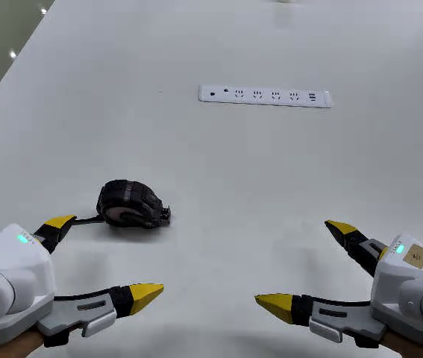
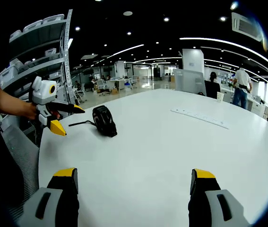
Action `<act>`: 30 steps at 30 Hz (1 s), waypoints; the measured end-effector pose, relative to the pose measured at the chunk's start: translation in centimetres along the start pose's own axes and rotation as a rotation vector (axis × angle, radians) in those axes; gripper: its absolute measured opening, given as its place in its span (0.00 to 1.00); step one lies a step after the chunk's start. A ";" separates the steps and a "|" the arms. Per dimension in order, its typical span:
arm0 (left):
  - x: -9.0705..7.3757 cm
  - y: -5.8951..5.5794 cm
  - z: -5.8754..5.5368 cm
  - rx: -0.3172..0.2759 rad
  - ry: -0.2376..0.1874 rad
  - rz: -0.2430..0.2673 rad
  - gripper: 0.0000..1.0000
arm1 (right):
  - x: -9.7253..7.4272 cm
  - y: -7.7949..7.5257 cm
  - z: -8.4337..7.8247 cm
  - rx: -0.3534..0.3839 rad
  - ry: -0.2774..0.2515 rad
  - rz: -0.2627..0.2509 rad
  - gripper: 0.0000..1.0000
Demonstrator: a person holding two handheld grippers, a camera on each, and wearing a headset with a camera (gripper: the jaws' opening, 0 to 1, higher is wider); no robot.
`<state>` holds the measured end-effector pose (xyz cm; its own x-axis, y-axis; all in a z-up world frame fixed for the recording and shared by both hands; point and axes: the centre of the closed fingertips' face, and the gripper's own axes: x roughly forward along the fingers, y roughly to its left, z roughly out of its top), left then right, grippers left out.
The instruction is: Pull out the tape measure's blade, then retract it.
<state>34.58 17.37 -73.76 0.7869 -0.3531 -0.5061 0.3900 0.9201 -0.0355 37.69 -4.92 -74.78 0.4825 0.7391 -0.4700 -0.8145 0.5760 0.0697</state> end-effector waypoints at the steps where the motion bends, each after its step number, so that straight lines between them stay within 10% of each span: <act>1: 0.0 -0.1 0.1 0.001 0.001 -0.004 0.99 | -0.1 0.0 0.0 0.000 -0.001 -0.002 0.99; 30: -0.5 0.5 0.5 -0.046 -0.028 0.000 0.99 | 0.0 0.3 0.7 0.014 -0.018 -0.008 0.99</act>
<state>34.68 17.93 -73.10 0.8003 -0.3568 -0.4819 0.3681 0.9268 -0.0750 37.73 -4.50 -74.18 0.4948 0.7404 -0.4549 -0.8058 0.5869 0.0787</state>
